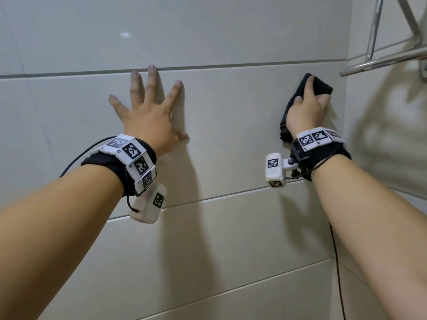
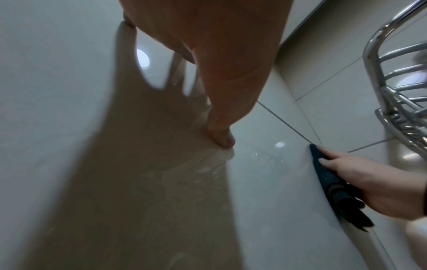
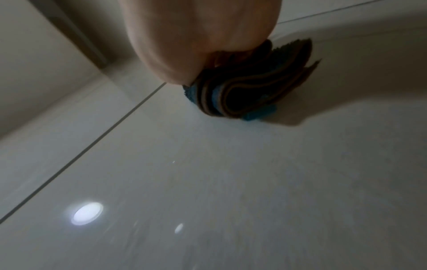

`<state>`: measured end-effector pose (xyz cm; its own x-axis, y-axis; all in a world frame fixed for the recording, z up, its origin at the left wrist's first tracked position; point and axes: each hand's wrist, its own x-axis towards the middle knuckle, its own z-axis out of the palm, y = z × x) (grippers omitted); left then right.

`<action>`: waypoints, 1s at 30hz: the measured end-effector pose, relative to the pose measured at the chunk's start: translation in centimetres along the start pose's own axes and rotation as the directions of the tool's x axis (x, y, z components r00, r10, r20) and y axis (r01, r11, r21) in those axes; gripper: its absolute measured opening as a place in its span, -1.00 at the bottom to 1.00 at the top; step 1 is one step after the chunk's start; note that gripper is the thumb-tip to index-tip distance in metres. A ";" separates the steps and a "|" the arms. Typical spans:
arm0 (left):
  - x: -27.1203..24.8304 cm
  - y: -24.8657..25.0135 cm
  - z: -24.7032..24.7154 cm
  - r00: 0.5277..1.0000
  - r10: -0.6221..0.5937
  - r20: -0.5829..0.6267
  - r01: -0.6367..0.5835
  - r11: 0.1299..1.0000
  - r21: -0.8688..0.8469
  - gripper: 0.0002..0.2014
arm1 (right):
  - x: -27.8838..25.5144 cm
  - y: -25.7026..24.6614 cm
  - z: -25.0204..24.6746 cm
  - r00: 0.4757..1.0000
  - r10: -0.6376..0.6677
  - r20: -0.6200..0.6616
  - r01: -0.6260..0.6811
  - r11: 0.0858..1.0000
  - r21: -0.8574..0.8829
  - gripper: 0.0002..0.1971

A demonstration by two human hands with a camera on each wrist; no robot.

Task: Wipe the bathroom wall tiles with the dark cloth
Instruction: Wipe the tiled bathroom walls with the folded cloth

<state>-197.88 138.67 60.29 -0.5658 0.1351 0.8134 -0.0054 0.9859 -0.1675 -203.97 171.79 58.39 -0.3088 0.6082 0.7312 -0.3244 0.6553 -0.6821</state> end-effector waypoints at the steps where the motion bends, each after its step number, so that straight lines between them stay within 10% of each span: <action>1: 0.1 0.0 0.0 1.000 0.001 0.000 -0.001 1.000 0.001 0.13 | -0.3 -0.5 0.1 0.999 -0.040 0.015 0.040 0.999 -0.007 -0.41; 8: -0.2 -0.7 -0.1 0.999 0.042 -0.007 -0.042 0.999 0.026 0.09 | -6.8 -6.6 2.6 0.915 -0.392 0.097 0.400 0.913 -0.080 -0.39; 24: -1.3 -4.3 -0.8 0.981 0.163 0.104 -0.174 0.979 0.104 0.14 | -21.7 -8.6 5.3 0.651 -0.656 0.382 0.707 0.707 0.010 -0.37; 30: -1.3 -4.2 -0.2 0.984 0.128 0.127 -0.143 0.983 0.114 0.23 | -24.5 -8.5 5.3 0.647 -0.633 0.424 0.709 0.704 -0.032 -0.34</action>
<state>-196.93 134.43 60.07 -0.6619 0.2464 0.7079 -0.0185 0.9388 -0.3441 -198.35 148.92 46.23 -0.3740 -0.2111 0.9031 -0.4187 0.9073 0.0387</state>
